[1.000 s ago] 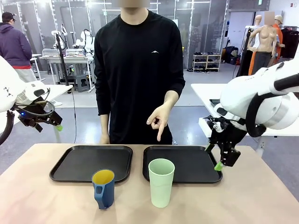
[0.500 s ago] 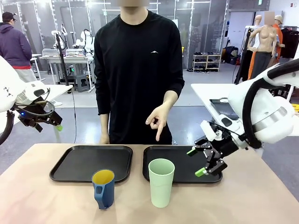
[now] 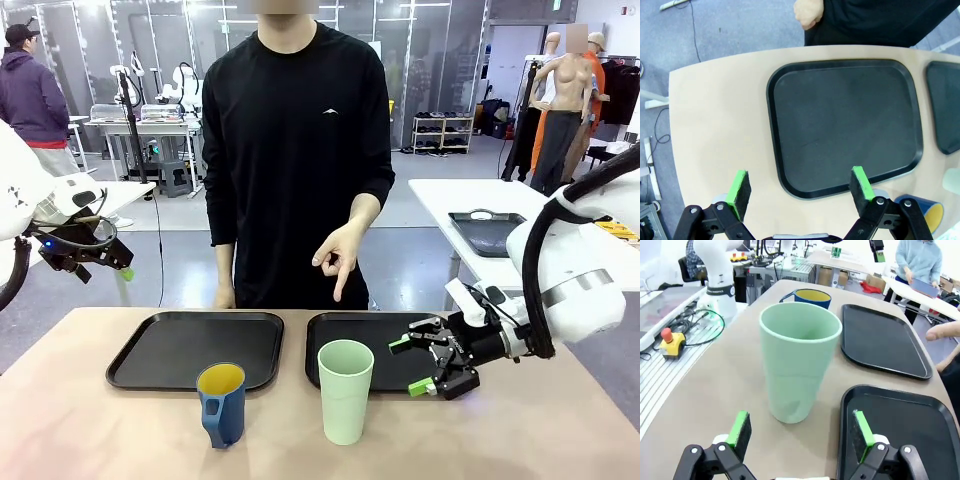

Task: Sort and store the cups by type.
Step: Pick up the Reusable plastic cup.

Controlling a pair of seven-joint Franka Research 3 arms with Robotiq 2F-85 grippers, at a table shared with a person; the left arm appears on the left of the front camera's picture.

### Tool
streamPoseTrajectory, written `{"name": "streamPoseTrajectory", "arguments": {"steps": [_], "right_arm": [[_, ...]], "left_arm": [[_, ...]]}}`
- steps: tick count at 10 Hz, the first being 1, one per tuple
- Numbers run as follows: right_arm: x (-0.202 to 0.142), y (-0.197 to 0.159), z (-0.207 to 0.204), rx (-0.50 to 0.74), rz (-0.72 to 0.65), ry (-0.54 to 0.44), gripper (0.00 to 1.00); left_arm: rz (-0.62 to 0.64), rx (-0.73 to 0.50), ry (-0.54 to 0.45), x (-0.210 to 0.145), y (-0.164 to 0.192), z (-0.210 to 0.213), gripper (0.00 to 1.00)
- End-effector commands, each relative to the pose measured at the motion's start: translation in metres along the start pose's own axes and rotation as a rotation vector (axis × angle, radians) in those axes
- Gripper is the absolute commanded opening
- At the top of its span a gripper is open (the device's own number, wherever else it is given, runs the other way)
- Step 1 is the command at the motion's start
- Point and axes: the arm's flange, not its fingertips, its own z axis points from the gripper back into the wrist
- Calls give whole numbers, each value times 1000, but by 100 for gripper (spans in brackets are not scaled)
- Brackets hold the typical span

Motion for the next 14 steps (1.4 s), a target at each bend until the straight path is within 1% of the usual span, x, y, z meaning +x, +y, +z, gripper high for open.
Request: {"name": "streamPoseTrajectory", "arguments": {"steps": [1,3,4,8,9,10,14], "right_arm": [[-11,-11,-3,-2,-22,-52,100],[-21,-14,-7,-5,-34,-109,100],[-14,-4,-2,15,-28,-38,100],[-14,-4,-2,15,-28,-38,100],[-17,-8,-2,14,-35,-57,100],[-17,-13,-10,28,-38,-128,100],[-35,-23,-31,62,-81,-143,100]], "left_arm": [[4,-3,-8,0,2,1,100],[4,-3,-8,0,2,1,100],[4,-3,-8,0,2,1,100],[4,-3,-8,0,2,1,100],[4,-3,-8,0,2,1,100],[4,-3,-8,0,2,1,100],[4,-3,-8,0,2,1,100]]}}
